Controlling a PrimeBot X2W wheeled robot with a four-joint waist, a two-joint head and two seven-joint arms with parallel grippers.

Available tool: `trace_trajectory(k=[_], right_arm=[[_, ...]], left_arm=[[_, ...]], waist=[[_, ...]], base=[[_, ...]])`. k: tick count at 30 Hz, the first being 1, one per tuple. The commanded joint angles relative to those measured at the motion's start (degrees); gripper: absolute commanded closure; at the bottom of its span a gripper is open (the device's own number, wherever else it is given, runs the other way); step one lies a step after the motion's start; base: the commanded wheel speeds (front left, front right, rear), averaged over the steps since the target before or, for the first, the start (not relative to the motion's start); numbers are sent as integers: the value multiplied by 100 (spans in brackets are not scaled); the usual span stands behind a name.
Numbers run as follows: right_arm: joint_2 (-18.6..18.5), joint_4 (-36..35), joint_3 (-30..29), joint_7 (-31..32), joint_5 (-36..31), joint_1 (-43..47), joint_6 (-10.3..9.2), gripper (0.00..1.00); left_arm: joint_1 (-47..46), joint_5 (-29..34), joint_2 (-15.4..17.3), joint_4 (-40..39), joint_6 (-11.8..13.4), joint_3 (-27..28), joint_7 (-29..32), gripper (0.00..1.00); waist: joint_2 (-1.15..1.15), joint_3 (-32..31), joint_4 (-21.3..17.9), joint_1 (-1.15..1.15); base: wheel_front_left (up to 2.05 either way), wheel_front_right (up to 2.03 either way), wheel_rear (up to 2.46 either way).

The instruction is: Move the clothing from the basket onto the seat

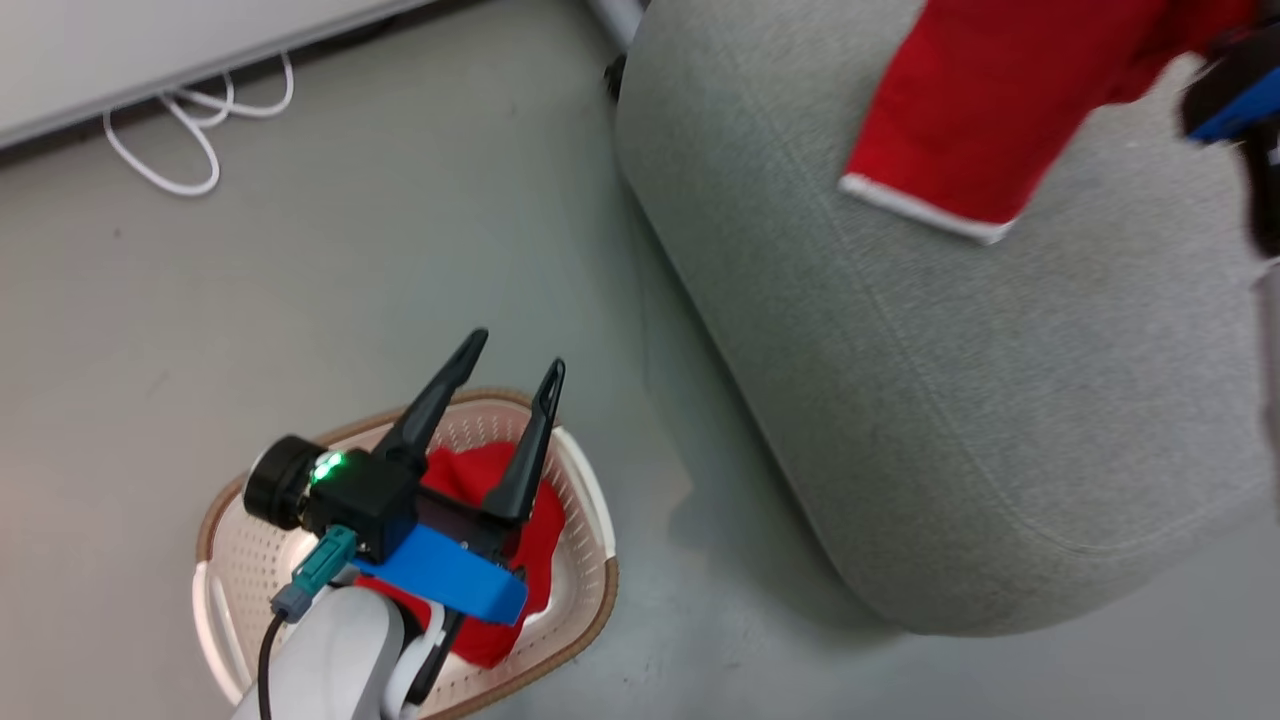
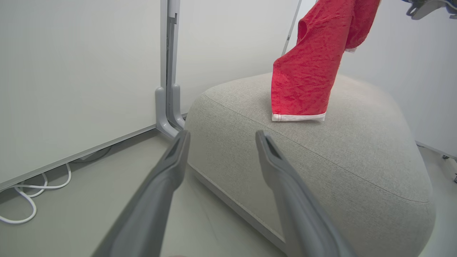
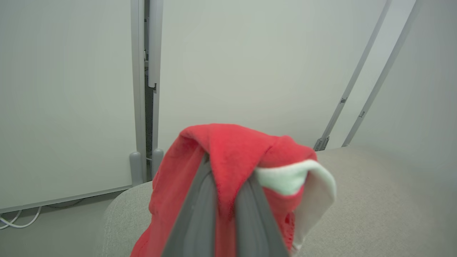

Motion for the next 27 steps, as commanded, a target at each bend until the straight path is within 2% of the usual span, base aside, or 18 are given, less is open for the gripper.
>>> trace_trajectory(k=[1, 3, 9, 16, 23, 24, 25, 26, 27], right_arm=[[-191, 50, -279, 1, -74, -200, 1, 100], [-433, 136, -636, -34, -152, -345, 1, 100], [-720, 559, -1508, -179, -495, -233, 1, 100], [-664, 1163, -2183, -416, -845, 33, 1, 100], [-588, 1450, -2462, -552, -1189, 80, 1, 100], [-587, 1478, -2488, -569, -1225, 85, 1, 92], [-594, 1507, -2514, -580, -1265, 102, 1, 63], [-605, 1534, -2536, -591, -1304, 125, 1, 22], [-605, 1534, -2536, -591, -1304, 125, 1, 22]], left_arm=[[-217, 24, 66, -71, -11, -36, -17, 0], [-340, 54, 111, -134, -11, -73, -17, 0], [-609, 84, 185, -244, -11, -178, -17, 0], [-687, 69, 162, -251, -11, -236, -17, 0], [-719, 25, 111, -179, -11, -240, -17, 0], [-714, 19, 94, -167, -11, -246, -17, 0], [-705, 17, 72, -150, -11, -258, -17, 0], [-690, 11, 47, -136, -11, -257, -17, 0], [-690, 11, 47, -136, -11, -257, -17, 0]], waist=[[0, 488, 381, -1], [0, 694, 508, -1], [0, 1130, 819, -1], [0, 1265, 1003, -1], [0, 1152, 1067, -1], [0, 1115, 1077, -1], [0, 1066, 1090, -1], [0, 1012, 1103, -1], [0, 1012, 1103, -1]], base=[[0, 0, 0], [0, 0, 0], [0, 0, 0], [0, 0, 0], [0, 0, 0], [0, 0, 0], [0, 0, 0], [0, 0, 0], [0, 0, 0]])
